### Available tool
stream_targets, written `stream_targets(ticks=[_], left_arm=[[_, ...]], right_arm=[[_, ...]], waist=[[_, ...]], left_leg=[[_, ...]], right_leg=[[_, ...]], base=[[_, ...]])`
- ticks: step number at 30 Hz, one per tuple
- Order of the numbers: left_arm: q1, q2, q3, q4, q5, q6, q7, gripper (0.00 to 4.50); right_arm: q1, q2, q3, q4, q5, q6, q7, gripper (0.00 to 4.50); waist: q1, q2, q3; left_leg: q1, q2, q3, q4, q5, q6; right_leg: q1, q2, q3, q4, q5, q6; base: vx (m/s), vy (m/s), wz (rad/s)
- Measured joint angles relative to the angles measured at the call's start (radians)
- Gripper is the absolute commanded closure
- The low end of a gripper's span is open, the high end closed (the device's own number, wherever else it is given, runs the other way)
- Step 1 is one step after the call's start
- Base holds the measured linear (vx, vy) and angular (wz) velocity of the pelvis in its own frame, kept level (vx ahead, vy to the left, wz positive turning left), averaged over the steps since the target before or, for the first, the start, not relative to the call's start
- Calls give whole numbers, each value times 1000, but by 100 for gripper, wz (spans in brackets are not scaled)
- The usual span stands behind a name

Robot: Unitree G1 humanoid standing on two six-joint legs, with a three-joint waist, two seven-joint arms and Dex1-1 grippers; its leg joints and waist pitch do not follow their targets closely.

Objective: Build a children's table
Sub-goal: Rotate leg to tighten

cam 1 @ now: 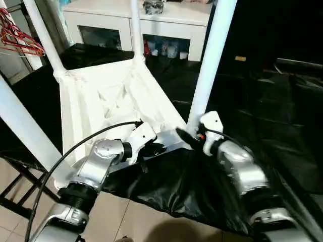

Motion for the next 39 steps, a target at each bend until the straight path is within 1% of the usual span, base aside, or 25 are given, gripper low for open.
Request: stream_targets(ticks=[3,8,11,14,15,16,17,19,21,26,27,36,38,39], left_arm=[[2,21,-4,-9,-17,0,-51,450],[6,56,-11,-22,-40,-16,-130,450],[7,87,-21,-22,-60,-26,-198,450],[7,108,-27,-22,-70,-28,-247,450],[7,112,-29,-22,-73,-29,-260,450],[7,120,-29,-22,-74,-29,-269,450],[7,126,-30,-22,-75,-29,-278,450],[7,133,-31,-21,-77,-32,-297,450],[7,140,-32,-18,-80,-39,-308,450],[7,143,-32,-18,-85,-34,-314,450],[7,144,-32,-18,-85,-33,-314,450],[8,141,-32,-18,-92,-17,-311,450],[11,141,-31,-18,-91,-15,-294,450],[12,132,-26,-18,-80,-8,-255,450]], right_arm=[[14,-52,14,-29,26,2,124,132],[27,-114,44,-72,53,5,291,132],[44,-159,71,-105,67,2,399,132],[52,-175,89,-118,84,11,466,132],[54,-179,94,-123,91,15,484,132],[56,-180,97,-126,96,21,494,158],[58,-182,99,-134,97,28,504,165],[59,-186,100,-143,98,39,519,168],[60,-185,105,-147,105,50,526,200],[59,-173,105,-152,111,63,526,221],[59,-173,105,-152,112,67,526,241],[70,-165,105,-172,104,74,503,250],[79,-148,101,-176,96,74,457,251],[80,-124,91,-166,81,74,391,251]], waist=[[4,-2,1],[9,-3,2],[16,-6,2],[19,-11,1],[22,-11,1],[24,-12,1],[25,-12,1],[27,-13,1],[27,-16,1],[27,-17,0],[27,-17,0],[27,-17,-1],[25,-17,-1],[21,-18,-2]], left_leg=[[-3,0,0,0,1,1],[-11,0,0,2,3,5],[-13,1,0,3,3,6],[-13,1,0,4,2,6],[-13,1,0,5,2,6],[-13,1,0,5,2,6],[-13,2,0,5,2,6],[-12,2,0,5,2,6],[-12,2,0,5,2,6],[-12,2,0,5,2,5],[-12,2,0,5,2,5],[-11,2,0,6,1,5],[-8,2,0,7,1,3],[-5,2,0,7,0,1]], right_leg=[[-1,0,0,0,-1,0],[-9,0,-1,1,-1,0],[-9,0,-2,1,-1,0],[-9,0,-2,2,-1,0],[-9,0,-2,2,-1,0],[-9,0,-2,2,-1,0],[-9,0,-2,2,-1,-1],[-9,0,-2,2,0,-1],[-9,0,-2,3,-1,-1],[-9,0,-2,3,-1,-1],[-9,0,-2,4,-1,-1],[-9,0,-2,5,-1,-1],[-8,0,-1,7,-1,-1],[-6,0,-1,8,0,-1]], base=[[0,0,0],[0,0,0],[0,0,0],[0,0,0],[0,0,0],[0,0,0],[0,0,0],[0,0,0],[0,0,0],[0,0,0],[0,0,0],[0,0,0],[0,0,0],[0,0,0]])
